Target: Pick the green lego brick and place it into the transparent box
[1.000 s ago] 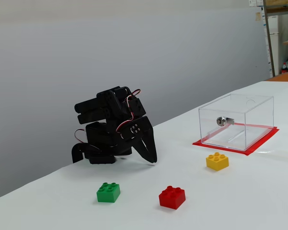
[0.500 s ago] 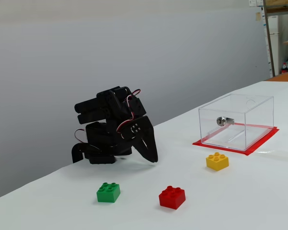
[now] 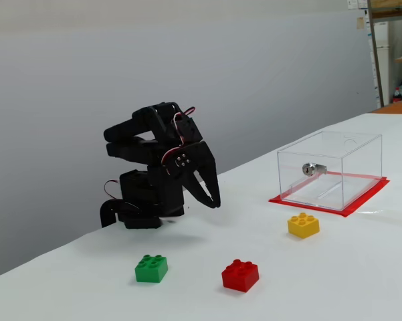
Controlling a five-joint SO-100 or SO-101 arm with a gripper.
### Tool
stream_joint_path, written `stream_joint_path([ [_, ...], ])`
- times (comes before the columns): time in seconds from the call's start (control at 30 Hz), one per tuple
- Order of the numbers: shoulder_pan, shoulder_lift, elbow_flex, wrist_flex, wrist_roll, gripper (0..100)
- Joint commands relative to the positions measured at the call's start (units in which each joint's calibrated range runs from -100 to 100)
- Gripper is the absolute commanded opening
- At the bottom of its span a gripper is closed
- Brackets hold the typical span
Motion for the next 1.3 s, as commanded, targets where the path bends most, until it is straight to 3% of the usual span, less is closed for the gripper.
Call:
stream_joint_path([
  [0.0,4.7,6.7,-7.3,-0.9,-1.6,2],
  [0.5,30.7,20.5,-18.7,-0.9,-1.2,2],
  [0.67,38.9,26.2,-20.0,-0.9,1.4,2],
  [1.13,43.7,52.5,-41.0,-1.7,1.8,3],
  [1.27,45.4,57.4,-41.6,-6.4,1.3,15],
])
